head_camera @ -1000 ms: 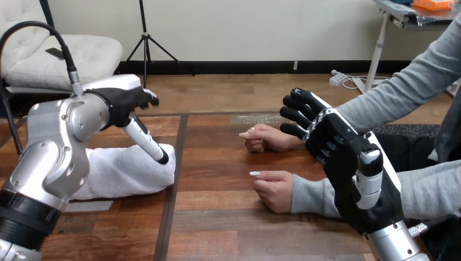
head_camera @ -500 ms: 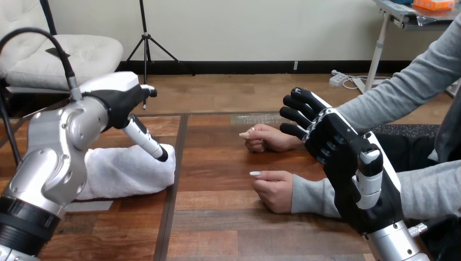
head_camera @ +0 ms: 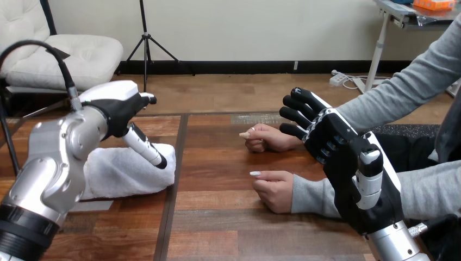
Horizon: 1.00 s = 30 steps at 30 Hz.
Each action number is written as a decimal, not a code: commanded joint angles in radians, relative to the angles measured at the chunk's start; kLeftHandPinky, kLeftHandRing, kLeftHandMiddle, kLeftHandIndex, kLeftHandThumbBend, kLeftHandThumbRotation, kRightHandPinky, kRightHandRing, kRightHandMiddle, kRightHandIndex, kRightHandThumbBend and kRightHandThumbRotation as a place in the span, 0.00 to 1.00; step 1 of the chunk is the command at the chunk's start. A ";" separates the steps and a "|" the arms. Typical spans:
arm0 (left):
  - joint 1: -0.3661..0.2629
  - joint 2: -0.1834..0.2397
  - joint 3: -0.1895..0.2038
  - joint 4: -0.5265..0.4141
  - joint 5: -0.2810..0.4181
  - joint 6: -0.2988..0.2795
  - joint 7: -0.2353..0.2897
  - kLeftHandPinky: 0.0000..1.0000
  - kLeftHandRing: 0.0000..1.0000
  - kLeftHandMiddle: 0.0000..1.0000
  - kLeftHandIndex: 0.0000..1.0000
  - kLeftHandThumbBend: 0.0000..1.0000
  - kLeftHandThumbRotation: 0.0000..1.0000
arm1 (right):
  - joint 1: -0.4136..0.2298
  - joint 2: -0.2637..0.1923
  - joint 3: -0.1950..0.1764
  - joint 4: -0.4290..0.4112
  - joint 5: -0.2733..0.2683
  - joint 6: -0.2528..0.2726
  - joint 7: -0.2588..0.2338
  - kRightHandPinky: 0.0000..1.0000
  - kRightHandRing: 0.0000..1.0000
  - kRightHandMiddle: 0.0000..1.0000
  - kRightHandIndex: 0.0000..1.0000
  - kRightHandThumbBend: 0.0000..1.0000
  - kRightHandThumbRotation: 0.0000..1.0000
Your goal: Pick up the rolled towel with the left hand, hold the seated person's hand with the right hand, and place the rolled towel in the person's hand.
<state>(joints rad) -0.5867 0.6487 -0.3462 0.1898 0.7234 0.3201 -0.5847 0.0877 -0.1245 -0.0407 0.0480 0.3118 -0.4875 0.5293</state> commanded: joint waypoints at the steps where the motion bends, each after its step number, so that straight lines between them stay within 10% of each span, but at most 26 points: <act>1: -0.041 0.001 -0.001 0.010 0.026 -0.015 0.037 0.99 0.98 0.98 0.94 1.00 0.31 | -0.060 -0.010 -0.010 -0.015 0.011 -0.020 0.003 0.85 0.89 0.90 0.88 1.00 1.00; 30: -0.100 -0.054 -0.035 0.268 0.029 -0.149 0.188 0.99 0.95 0.97 0.95 1.00 0.66 | -0.053 -0.006 -0.007 -0.026 0.009 -0.014 0.001 0.86 0.90 0.90 0.88 1.00 1.00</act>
<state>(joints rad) -0.6032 0.6121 -0.3765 0.4177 0.7441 0.1868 -0.4266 0.0878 -0.1240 -0.0407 0.0479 0.3139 -0.4875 0.5332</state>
